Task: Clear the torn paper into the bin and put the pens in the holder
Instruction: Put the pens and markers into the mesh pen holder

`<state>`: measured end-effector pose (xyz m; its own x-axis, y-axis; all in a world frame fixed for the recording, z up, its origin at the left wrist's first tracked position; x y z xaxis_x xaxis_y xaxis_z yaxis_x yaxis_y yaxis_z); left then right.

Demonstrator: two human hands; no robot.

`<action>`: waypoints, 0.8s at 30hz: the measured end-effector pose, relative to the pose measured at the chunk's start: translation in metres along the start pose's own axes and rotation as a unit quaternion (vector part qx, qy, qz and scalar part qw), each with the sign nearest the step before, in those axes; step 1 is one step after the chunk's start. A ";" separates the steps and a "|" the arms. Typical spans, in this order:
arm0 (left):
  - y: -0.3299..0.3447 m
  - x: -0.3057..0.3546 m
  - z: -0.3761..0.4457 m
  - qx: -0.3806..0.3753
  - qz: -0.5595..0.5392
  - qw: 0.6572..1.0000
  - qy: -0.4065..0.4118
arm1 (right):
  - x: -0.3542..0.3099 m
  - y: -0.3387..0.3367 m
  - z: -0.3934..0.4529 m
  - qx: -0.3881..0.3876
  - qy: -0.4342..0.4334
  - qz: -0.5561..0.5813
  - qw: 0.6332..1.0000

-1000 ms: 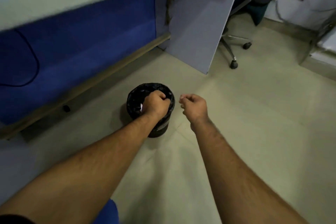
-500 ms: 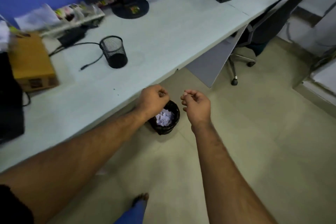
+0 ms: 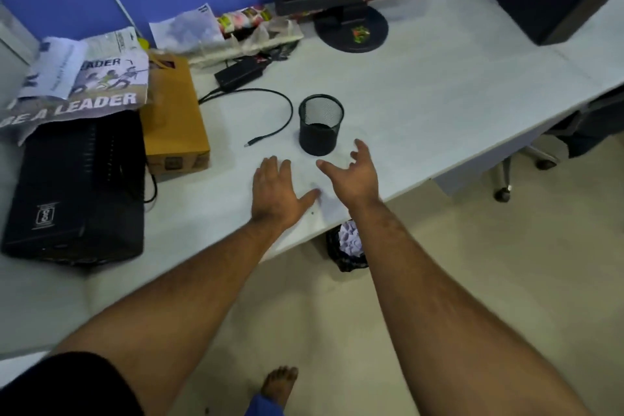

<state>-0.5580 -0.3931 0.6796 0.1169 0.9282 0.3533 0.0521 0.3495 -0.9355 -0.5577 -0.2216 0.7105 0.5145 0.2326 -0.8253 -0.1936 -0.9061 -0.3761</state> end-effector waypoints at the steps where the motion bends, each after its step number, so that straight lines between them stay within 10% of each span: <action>1: 0.004 0.003 -0.001 0.016 0.011 1.000 0.016 | -0.003 0.001 0.006 0.006 -0.003 -0.005 1.000; 24: 0.012 0.008 -0.001 0.020 0.059 0.997 0.045 | -0.020 -0.010 -0.010 0.175 -0.055 0.050 0.982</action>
<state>-0.5553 -0.3816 0.6710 0.2082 0.9487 0.2380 -0.0060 0.2445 -0.9696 -0.5576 -0.2205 0.7346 0.3890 0.2031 -0.8986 -0.5230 -0.7543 -0.3969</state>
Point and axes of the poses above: each hand's wrist, its own z-axis towards the middle knuckle, its own y-axis out of the palm, x = y × z, the point moved 8 cm from there along z, towards the middle knuckle, and after that the axes turned 7 degrees about y, right-handed, at the moved point
